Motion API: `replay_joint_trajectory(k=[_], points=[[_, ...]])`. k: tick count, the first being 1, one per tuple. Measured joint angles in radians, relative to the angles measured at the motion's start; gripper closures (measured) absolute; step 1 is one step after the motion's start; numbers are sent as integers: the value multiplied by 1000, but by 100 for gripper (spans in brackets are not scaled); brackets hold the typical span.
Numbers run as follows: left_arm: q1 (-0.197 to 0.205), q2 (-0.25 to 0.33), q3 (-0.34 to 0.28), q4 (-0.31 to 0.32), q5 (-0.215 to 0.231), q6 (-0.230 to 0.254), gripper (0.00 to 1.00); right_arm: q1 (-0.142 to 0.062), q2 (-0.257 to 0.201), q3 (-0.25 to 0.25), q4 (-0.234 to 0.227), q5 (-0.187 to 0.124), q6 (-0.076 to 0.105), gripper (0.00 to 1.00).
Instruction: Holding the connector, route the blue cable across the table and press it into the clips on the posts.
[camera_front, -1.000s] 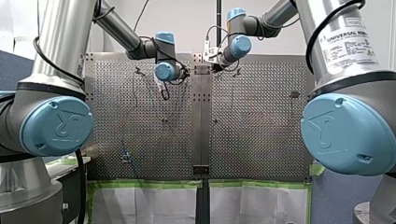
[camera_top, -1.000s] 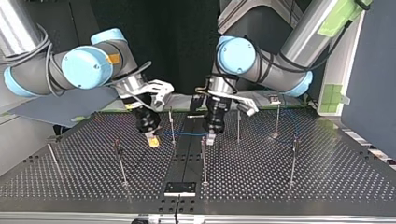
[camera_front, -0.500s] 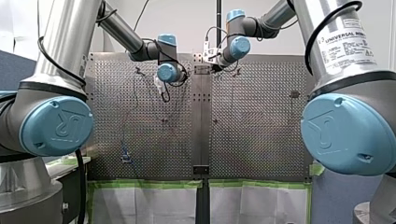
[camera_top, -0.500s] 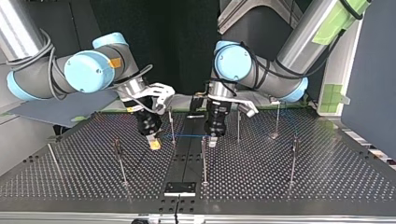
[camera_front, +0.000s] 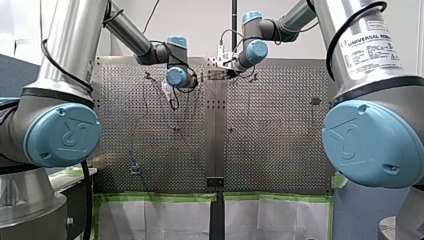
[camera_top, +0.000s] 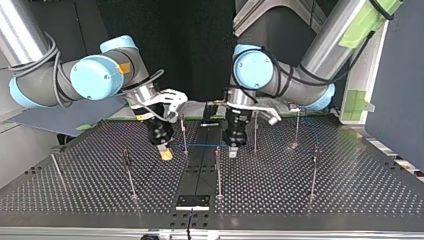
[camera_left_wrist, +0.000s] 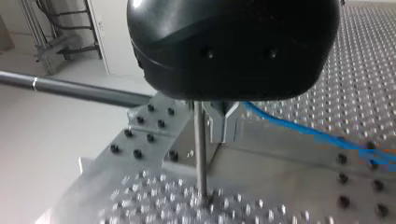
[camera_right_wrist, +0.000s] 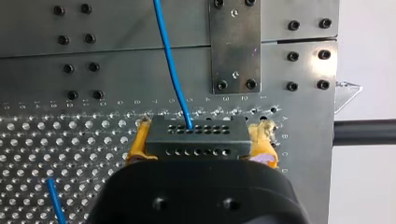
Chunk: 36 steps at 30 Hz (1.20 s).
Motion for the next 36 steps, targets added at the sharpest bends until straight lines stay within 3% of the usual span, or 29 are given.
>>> replay_joint_trajectory(k=[8,21,27,36], points=[[65,4,0,-17,4,2,100,0,1,-4,1,-6,-11,100],[169,39,-6,-45,61,37,100,9,-1,-8,8,-6,-19,100],[162,64,-28,-53,68,55,100,19,-20,-5,13,-6,-18,100],[127,66,-53,-44,118,73,100,24,-39,15,13,-4,-14,100]])
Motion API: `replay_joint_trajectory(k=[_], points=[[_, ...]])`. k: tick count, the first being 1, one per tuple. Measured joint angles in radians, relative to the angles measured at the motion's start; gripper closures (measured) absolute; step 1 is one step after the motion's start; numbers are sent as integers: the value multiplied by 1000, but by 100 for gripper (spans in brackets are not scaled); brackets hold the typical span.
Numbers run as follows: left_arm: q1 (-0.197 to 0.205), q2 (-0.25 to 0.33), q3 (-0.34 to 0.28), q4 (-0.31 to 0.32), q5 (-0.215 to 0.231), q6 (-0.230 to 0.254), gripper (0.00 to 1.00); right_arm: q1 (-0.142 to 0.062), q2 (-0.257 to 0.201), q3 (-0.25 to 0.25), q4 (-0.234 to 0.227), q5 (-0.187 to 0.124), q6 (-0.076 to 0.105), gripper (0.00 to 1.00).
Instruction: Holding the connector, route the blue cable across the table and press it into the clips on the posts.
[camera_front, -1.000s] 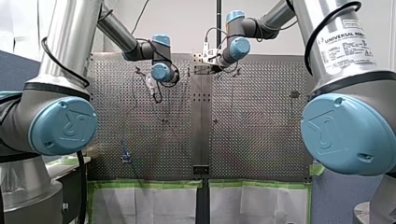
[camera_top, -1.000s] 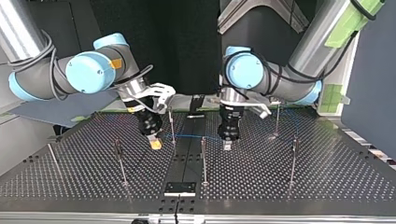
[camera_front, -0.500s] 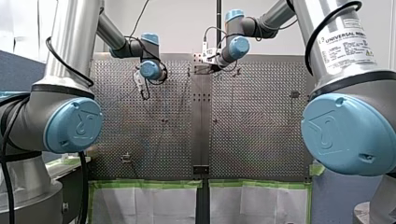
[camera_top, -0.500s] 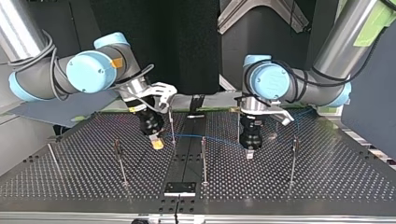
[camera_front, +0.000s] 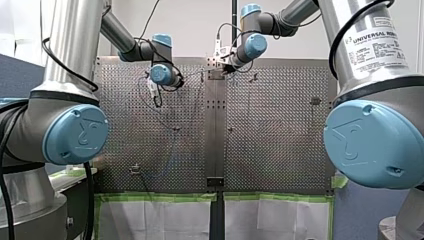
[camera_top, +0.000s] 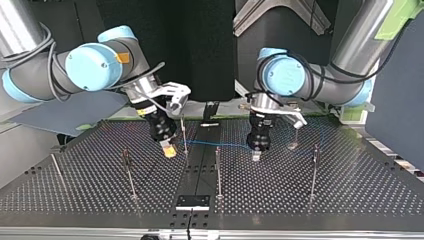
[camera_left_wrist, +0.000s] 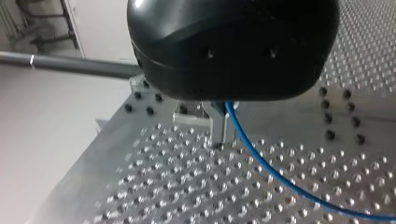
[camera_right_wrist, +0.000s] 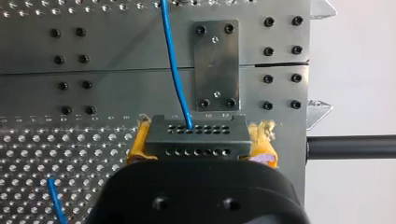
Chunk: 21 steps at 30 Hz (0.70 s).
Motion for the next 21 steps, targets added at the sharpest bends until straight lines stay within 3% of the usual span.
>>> replay_joint_trajectory(k=[15,21], points=[[-6,-3,2,74,13,-14,100,-14,10,3,-3,1,3,100],[-7,-16,12,74,21,-19,100,-23,15,3,-5,1,5,100]])
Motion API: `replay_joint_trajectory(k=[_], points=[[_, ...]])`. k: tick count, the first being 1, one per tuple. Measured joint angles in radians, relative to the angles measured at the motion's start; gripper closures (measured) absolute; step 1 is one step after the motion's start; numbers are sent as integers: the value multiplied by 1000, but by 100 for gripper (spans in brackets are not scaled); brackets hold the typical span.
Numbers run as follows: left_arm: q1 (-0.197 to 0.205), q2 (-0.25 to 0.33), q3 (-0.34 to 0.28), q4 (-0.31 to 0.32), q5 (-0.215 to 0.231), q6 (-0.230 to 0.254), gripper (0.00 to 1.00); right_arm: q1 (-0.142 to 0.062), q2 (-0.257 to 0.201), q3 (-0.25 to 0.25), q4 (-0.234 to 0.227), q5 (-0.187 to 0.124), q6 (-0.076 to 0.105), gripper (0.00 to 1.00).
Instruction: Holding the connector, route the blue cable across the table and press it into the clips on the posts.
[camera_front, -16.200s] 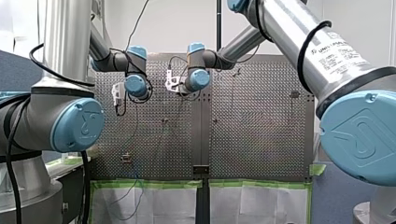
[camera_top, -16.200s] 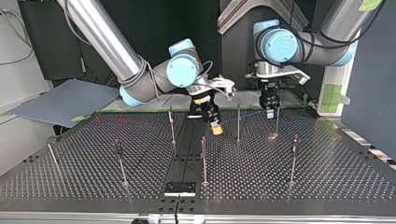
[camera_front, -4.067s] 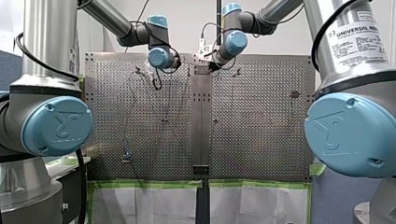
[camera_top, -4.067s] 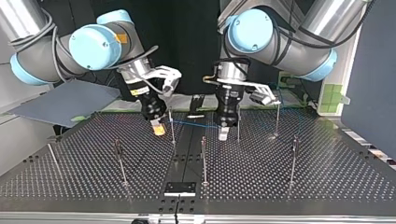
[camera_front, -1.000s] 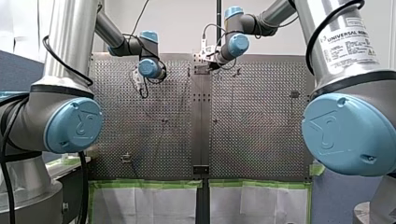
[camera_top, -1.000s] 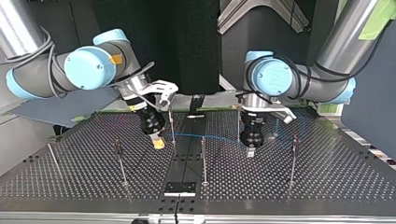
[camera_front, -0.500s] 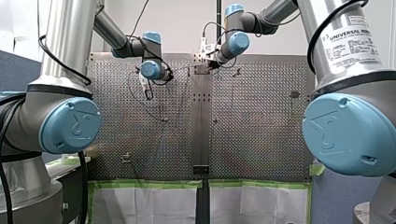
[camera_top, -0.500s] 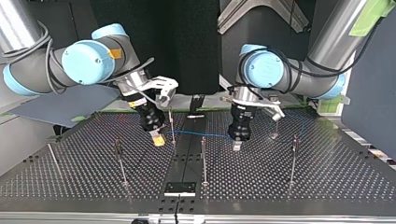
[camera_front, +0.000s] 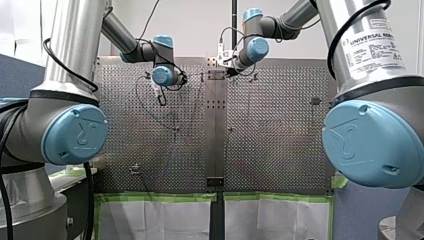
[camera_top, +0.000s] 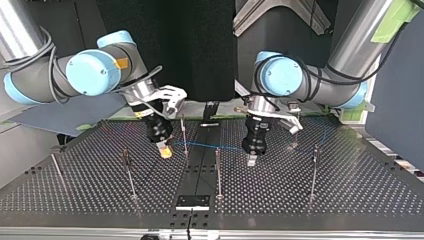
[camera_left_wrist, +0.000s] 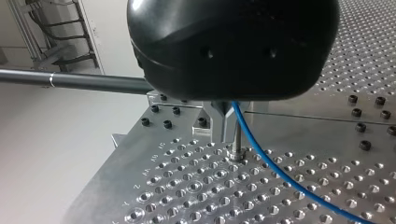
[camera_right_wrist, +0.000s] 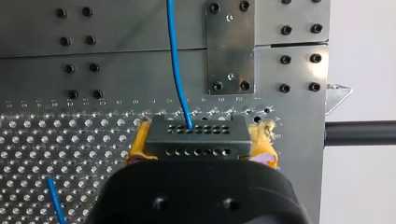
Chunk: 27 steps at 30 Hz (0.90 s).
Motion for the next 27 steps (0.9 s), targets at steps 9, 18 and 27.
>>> replay_joint_trajectory(k=[9,18,27], points=[[-1,-6,21,-5,1,-3,100,-2,8,-1,-3,-1,6,100],[-10,-62,89,-55,-7,6,100,-21,18,-9,-6,-3,12,100],[-4,-107,137,-55,-9,-3,100,-59,33,-15,-9,-17,13,100]])
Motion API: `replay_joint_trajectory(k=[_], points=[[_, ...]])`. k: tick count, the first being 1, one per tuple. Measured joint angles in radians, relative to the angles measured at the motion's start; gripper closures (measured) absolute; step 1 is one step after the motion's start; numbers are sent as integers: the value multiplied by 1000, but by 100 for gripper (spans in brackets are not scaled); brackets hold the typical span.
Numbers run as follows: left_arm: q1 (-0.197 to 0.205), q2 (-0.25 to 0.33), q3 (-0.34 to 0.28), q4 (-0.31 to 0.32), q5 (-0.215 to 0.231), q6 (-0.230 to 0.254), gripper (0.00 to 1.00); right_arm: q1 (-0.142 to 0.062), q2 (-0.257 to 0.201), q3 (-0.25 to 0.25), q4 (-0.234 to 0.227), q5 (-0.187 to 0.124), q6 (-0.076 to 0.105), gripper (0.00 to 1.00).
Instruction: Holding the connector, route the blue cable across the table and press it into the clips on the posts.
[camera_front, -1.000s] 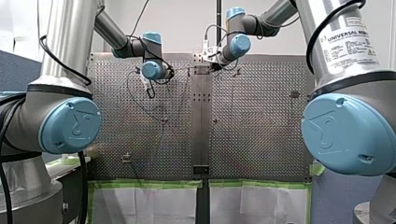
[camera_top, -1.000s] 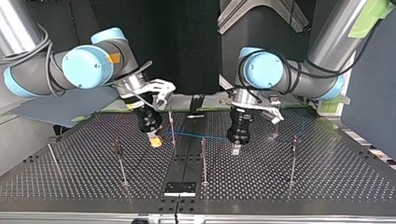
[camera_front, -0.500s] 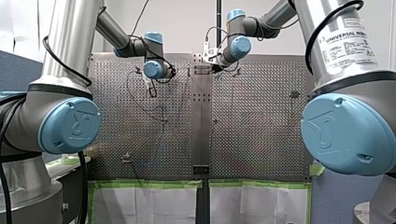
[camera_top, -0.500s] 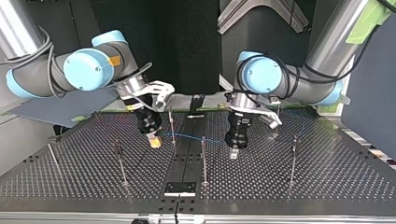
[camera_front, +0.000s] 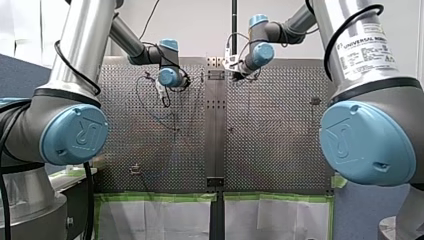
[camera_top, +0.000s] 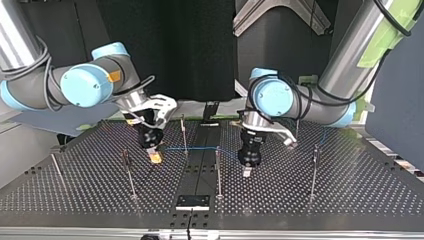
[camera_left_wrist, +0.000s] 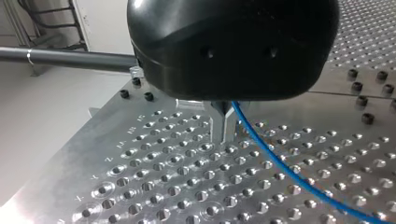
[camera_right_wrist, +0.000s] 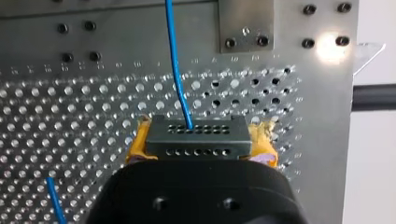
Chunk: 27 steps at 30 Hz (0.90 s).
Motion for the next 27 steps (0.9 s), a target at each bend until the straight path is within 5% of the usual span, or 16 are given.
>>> replay_joint_trajectory(k=[17,27], points=[[17,-51,81,-29,-4,-22,100,-61,4,-20,0,-17,1,100],[22,-51,81,-46,-20,-32,100,-75,4,-56,6,-22,1,100]])
